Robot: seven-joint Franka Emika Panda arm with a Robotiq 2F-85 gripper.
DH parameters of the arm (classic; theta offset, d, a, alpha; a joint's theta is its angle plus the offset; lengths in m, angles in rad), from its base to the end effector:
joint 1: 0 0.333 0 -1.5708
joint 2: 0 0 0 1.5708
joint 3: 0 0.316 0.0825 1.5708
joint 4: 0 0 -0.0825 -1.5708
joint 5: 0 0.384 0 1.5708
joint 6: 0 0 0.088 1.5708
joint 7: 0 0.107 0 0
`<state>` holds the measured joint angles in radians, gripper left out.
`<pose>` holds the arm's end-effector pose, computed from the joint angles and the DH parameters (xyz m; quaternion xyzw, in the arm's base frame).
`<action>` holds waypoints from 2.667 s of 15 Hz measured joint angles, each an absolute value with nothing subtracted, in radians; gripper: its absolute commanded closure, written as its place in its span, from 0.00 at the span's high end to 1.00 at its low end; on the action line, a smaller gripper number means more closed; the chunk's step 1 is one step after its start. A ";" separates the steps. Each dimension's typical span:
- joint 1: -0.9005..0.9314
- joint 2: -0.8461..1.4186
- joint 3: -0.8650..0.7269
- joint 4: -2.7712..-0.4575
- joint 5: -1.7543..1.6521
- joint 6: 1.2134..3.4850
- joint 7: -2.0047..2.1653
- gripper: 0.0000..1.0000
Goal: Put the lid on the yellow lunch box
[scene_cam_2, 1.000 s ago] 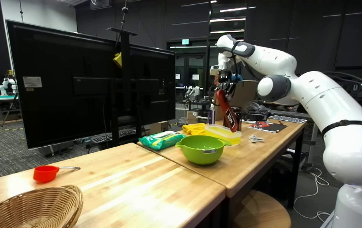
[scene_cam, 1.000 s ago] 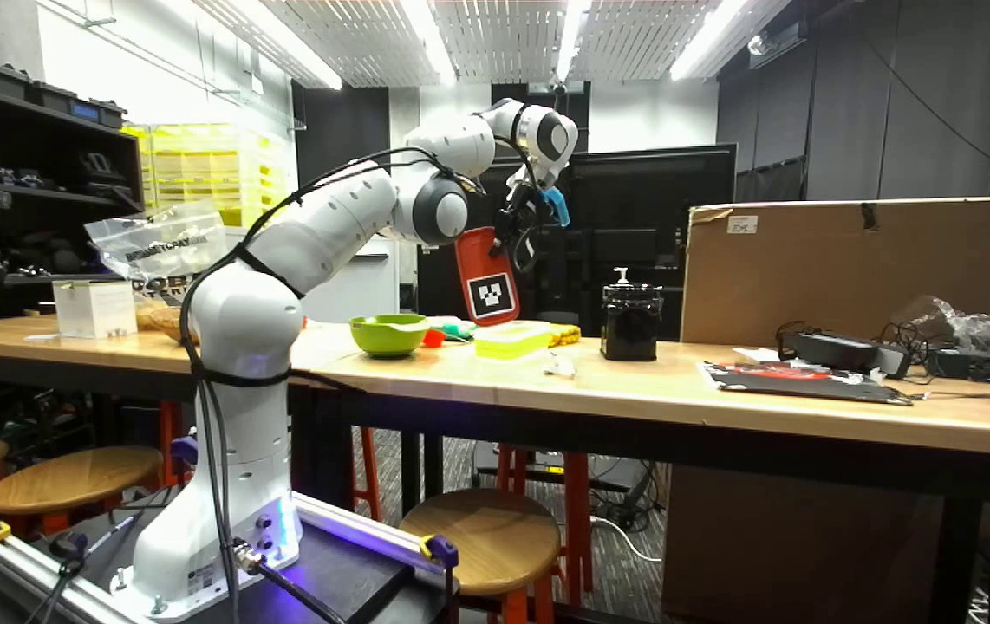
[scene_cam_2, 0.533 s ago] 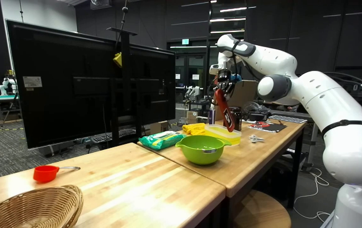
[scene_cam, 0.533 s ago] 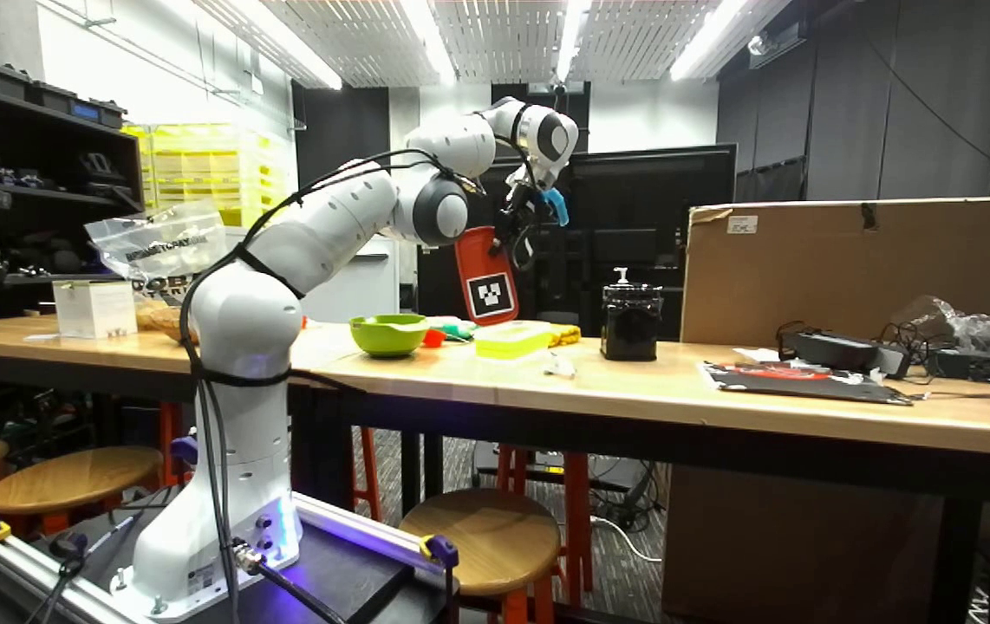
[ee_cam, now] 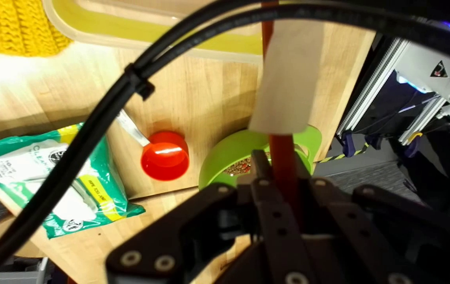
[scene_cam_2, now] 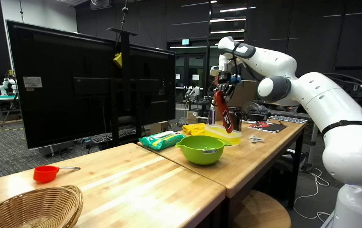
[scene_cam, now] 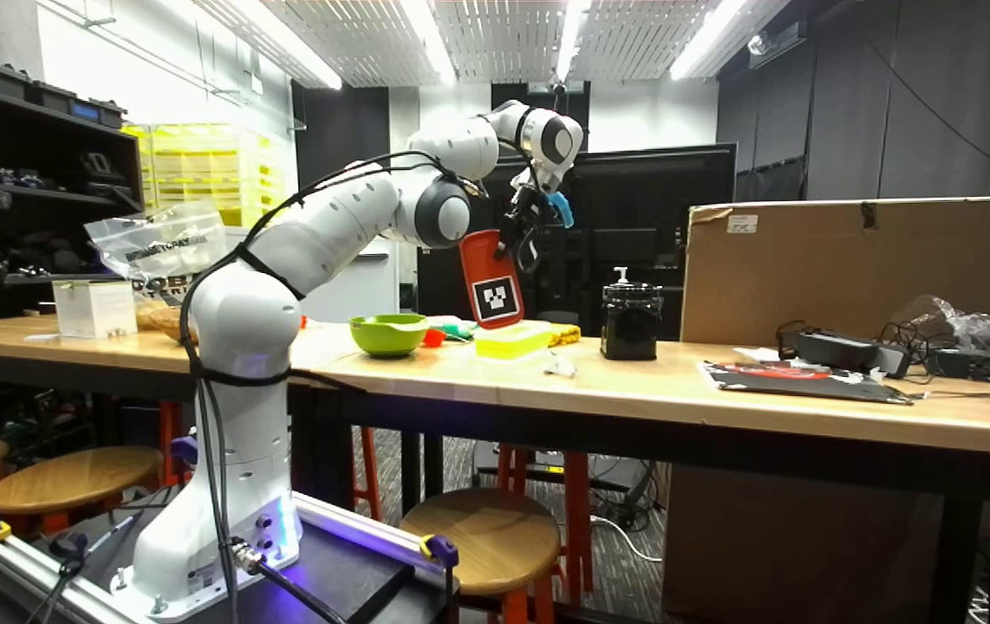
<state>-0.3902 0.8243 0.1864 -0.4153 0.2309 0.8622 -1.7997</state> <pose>0.6406 -0.1728 0.5694 -0.6470 -0.7227 -0.0512 0.2378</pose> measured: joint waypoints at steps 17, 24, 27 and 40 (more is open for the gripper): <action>-0.440 0.869 0.188 -0.424 0.234 0.860 -1.797 0.03; -0.448 0.875 0.183 -0.422 0.236 0.796 -1.742 0.47; -0.446 0.878 0.180 -0.411 0.236 0.773 -1.718 0.66; -0.448 0.862 0.179 -0.419 0.227 0.830 -1.710 1.00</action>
